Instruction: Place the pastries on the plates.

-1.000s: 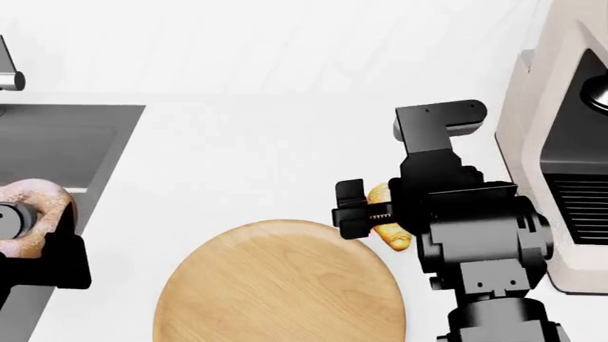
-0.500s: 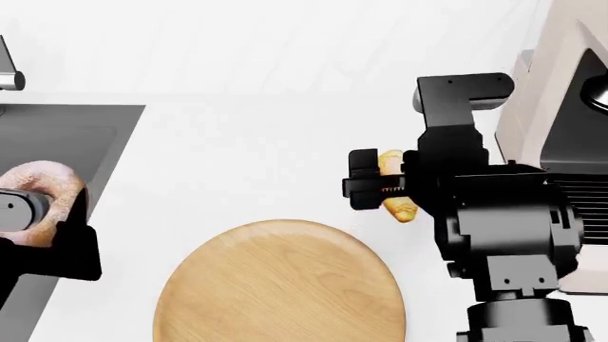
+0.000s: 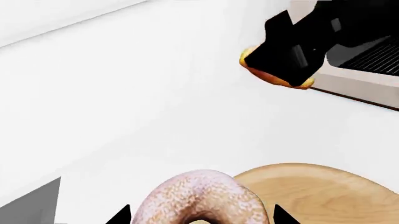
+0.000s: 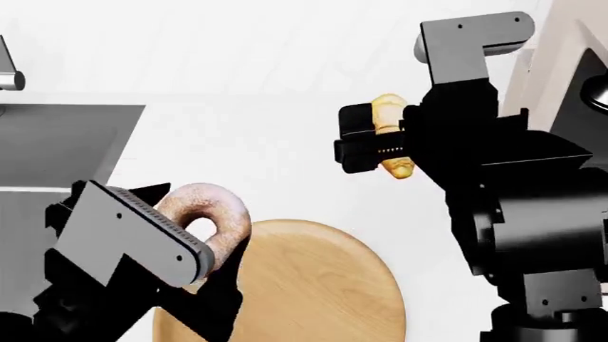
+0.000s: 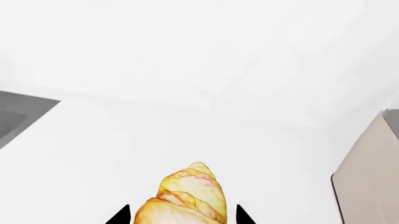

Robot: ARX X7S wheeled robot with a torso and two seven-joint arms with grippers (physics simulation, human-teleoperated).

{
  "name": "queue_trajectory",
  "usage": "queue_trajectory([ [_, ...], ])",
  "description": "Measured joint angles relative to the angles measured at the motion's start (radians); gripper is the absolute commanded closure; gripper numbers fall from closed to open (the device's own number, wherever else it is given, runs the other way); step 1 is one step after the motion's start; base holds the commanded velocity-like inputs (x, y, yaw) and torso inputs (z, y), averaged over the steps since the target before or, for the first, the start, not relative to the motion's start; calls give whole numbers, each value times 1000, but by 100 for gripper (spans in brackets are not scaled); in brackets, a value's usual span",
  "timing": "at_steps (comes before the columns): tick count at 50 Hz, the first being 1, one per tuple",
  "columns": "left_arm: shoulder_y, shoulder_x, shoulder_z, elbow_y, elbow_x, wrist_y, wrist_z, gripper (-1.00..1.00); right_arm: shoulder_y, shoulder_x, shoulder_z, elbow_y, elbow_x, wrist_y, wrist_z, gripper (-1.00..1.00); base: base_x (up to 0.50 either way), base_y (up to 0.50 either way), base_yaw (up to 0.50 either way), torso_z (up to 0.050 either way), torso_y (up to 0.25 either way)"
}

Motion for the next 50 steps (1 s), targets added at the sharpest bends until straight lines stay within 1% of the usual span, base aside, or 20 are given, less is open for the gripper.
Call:
queue_trajectory([
  [10,21,35,96,-45,-21,15,17,100,-20,2,3,-64,20,30,1,100,0,0,0,0,1],
  [19,50,56,134,-70,-35,31,20,100,-34,5,10,-101,32,49,5,100,0,0,0,0,0],
  [20,51,59,136,-73,-36,32,19,-100,-36,5,11,-104,34,50,5,100,0,0,0,0,0],
  [31,73,75,125,-80,-57,45,6,-100,-57,11,17,-119,45,55,12,100,0,0,0,0,1],
  [37,83,87,98,-54,-78,32,-5,-100,-68,12,19,-119,49,50,15,100,0,0,0,0,0],
  [42,93,99,44,-5,-103,9,-22,-100,-79,13,26,-140,53,43,20,100,0,0,0,0,0],
  [50,122,88,-109,101,-124,-11,-63,-100,-115,36,19,-245,46,25,42,100,0,0,0,0,1],
])
